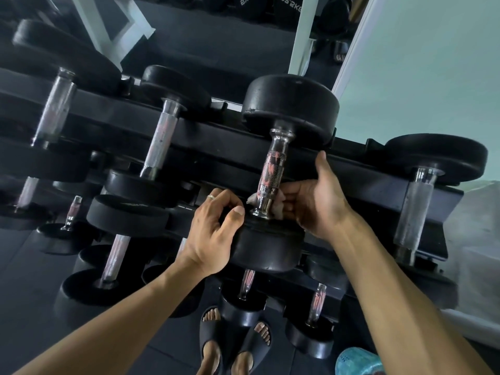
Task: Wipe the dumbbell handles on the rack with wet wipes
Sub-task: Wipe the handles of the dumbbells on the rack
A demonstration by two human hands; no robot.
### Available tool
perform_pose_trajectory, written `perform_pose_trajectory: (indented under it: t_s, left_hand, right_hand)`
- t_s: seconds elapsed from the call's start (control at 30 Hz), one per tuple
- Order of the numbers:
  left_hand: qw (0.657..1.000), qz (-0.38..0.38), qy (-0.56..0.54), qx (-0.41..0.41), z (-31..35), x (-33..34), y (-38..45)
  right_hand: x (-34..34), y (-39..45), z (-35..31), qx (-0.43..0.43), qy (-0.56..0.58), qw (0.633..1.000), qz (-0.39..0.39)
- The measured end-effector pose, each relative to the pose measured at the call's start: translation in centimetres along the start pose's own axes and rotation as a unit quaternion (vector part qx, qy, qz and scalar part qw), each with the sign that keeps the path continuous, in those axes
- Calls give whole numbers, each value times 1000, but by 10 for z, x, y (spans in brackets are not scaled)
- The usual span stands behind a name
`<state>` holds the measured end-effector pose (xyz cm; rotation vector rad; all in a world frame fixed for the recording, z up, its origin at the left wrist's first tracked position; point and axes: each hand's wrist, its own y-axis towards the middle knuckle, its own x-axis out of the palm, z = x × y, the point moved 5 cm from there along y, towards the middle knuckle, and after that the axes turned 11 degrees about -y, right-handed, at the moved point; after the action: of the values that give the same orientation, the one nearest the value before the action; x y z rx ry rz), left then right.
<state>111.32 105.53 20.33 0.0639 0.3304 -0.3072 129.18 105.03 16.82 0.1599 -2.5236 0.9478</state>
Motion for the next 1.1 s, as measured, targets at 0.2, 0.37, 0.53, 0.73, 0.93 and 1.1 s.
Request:
perform_pose_trajectory:
  t_s: [0.2, 0.37, 0.53, 0.73, 0.93, 1.1]
  left_hand:
    - [1000, -1, -3, -1, 0, 0, 0]
    - [1000, 0, -1, -3, 0, 0, 0]
    - [1000, 0, 6, 10, 3, 1, 0]
    - [1000, 2, 3, 5, 4, 0, 0]
    - [1000, 0, 4, 4, 4, 0, 0]
    - [1000, -3, 4, 1, 5, 0, 0]
  right_hand:
    - [7, 4, -5, -112, 149, 982, 20]
    - [0, 1, -21, -128, 208, 967, 70]
    - [2, 6, -22, -166, 260, 948, 72]
    - [-3, 8, -23, -162, 253, 951, 74]
    - [0, 3, -6, -119, 50, 991, 15]
    - [-2, 14, -29, -148, 168, 972, 65]
